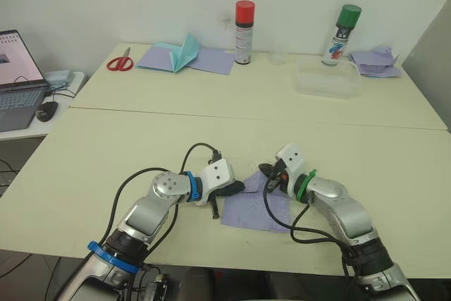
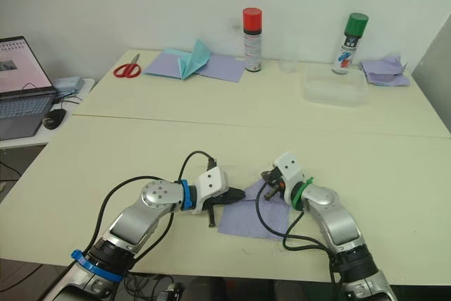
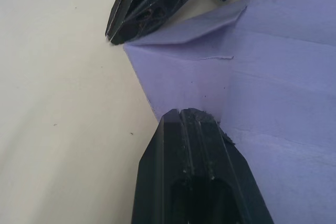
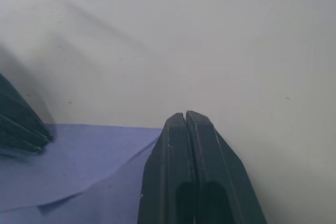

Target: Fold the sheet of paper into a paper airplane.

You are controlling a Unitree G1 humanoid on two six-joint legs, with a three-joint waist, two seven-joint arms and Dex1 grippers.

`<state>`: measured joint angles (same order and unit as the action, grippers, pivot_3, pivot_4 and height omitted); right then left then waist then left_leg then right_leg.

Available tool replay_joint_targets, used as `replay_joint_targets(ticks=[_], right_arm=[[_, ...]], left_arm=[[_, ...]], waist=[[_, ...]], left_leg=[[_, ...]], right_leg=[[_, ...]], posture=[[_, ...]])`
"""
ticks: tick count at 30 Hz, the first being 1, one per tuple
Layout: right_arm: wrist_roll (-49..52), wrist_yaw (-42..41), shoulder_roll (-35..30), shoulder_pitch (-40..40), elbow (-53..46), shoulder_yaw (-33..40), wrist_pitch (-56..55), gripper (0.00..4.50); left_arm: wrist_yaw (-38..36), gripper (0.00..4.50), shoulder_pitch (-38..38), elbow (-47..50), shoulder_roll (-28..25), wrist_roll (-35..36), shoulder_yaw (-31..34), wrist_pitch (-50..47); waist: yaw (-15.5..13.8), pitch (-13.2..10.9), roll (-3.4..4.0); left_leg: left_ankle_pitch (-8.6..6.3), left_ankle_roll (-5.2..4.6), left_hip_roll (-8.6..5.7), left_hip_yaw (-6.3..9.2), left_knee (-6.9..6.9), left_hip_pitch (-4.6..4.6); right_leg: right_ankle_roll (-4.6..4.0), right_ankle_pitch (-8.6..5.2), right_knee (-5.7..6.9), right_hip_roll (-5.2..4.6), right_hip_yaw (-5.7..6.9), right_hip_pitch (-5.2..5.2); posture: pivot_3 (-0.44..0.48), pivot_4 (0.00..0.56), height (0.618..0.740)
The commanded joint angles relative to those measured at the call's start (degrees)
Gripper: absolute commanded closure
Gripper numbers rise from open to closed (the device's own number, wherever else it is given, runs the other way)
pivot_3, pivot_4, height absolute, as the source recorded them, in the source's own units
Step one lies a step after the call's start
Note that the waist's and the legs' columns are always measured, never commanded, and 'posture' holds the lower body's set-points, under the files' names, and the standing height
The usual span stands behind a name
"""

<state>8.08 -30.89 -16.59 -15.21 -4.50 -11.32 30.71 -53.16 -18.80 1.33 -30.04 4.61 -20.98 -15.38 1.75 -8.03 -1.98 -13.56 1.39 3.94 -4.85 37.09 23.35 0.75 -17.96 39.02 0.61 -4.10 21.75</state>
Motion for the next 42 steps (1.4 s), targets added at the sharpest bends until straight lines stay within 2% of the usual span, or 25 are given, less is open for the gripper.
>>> replay_joint_targets(ticks=[1,4,9,13,15,17,19,21,25,29,35,42], right_arm=[[0.3,-0.5,-1.4,0.7,-1.1,1.4,0.0,4.5],[4.1,-4.9,-4.5,0.9,-6.2,3.2,2.4,4.5],[8.7,-12.2,-15.4,2.8,-10.7,7.2,8.9,4.5],[11.7,-18.8,-24.8,7.2,-13.6,8.2,12.6,4.5],[12.1,-20.1,-26.9,8.7,-13.7,8.2,12.5,4.5],[15.0,-20.7,-26.6,9.1,-14.2,9.5,14.8,4.1],[17.3,-19.8,-25.9,8.8,-14.9,10.6,18.2,3.51],[24.4,-18.6,-24.0,7.7,-15.8,13.9,29.1,2.84],[32.9,-14.1,-19.6,5.0,-14.8,20.5,45.7,2.84],[34.7,-8.5,-14.6,2.6,-13.7,24.5,55.1,2.84],[35.4,-1.0,-7.8,0.8,-11.1,28.9,61.8,2.84],[43.8,6.7,-3.8,-2.4,-5.9,33.4,61.8,2.84]], left_arm=[[0.1,4.47,1.0,-3.1,-0.7,-2.3,-1.0,-1.6],[0.0,4.47,0.2,-3.7,-0.1,-2.3,-1.3,-1.5],[0.0,4.47,-0.8,-5.5,1.3,-3.1,-2.5,-0.5],[0.1,4.47,-0.6,-6.1,1.9,-3.4,-3.0,0.0],[0.2,4.47,-0.4,-6.2,2.2,-3.4,-3.1,0.1],[0.4,4.5,-0.4,-6.3,2.5,-3.5,-3.2,0.1],[0.4,4.5,-0.4,-6.2,2.7,-3.4,-3.1,0.1],[0.3,4.5,-0.5,-6.1,3.0,-3.4,-3.2,0.0],[0.4,4.5,-0.6,-5.6,3.9,-2.5,-2.8,-0.9],[0.1,4.5,-0.8,-5.0,4.6,-2.3,-2.8,-1.6],[0.0,4.5,-1.2,-5.3,5.3,-2.7,-3.1,-1.7],[0.1,4.5,-1.2,-5.3,5.9,-3.1,-3.6,-1.8]], waist=[[0.0,0.0,0.0],[-0.1,0.0,0.01],[-0.2,0.0,0.03],[-0.3,0.0,0.03],[-0.2,0.0,0.03],[-0.2,0.0,-0.01],[-0.2,0.0,-0.01],[-0.3,-0.1,-0.02],[-0.4,-0.1,-0.02],[-0.4,-0.1,-0.02],[-0.3,-0.1,-0.02],[-0.2,-0.1,-0.02]], left_leg=[[0.0,0.0,0.0,0.01,0.0,0.0],[0.0,-0.01,-0.03,0.02,0.0,0.01],[0.04,-0.09,-0.24,0.03,-0.03,0.02],[0.05,-0.12,-0.26,0.1,-0.05,0.01],[0.05,-0.12,-0.26,0.11,-0.06,0.0],[0.05,-0.12,-0.25,0.13,-0.05,-0.12],[0.05,-0.12,-0.26,0.13,-0.07,-0.26],[0.05,-0.13,-0.28,0.12,-0.07,-0.28],[0.05,-0.13,-0.3,0.13,-0.08,-0.27],[0.05,-0.14,-0.31,0.12,-0.09,-0.26],[0.04,-0.15,-0.33,0.12,-0.16,-0.2],[0.04,-0.16,-0.33,0.1,-0.15,-0.22]], right_leg=[[0.0,0.0,0.0,0.0,0.0,0.0],[0.0,0.0,0.0,-0.02,0.0,-0.01],[0.04,-0.01,-0.01,-0.19,0.03,-0.02],[0.08,-0.04,-0.08,-0.25,0.0,-0.11],[0.22,-0.12,-0.08,-0.26,0.0,-0.13],[0.33,-0.18,-0.08,-0.26,0.0,-0.28],[0.35,-0.19,-0.09,-0.42,-0.02,-0.4],[0.35,-0.19,-0.09,-0.53,0.0,-0.43],[0.33,-0.18,-0.1,-0.62,0.01,-0.44],[0.32,-0.18,-0.12,-0.66,0.02,-0.44],[0.34,-0.19,-0.15,-0.65,0.02,-0.37],[0.37,-0.21,-0.15,-0.64,0.02,-0.38]], posture=[[0.0,0.15,0.74],[0.0,0.15,0.74],[0.0,0.15,0.74],[0.0,0.15,0.74],[0.0,0.15,0.74],[0.0,0.15,0.74],[0.0,0.15,0.74],[0.0,0.15,0.74],[0.0,0.15,0.74],[0.0,0.15,0.74],[0.0,0.15,0.74],[0.0,0.15,0.74]])
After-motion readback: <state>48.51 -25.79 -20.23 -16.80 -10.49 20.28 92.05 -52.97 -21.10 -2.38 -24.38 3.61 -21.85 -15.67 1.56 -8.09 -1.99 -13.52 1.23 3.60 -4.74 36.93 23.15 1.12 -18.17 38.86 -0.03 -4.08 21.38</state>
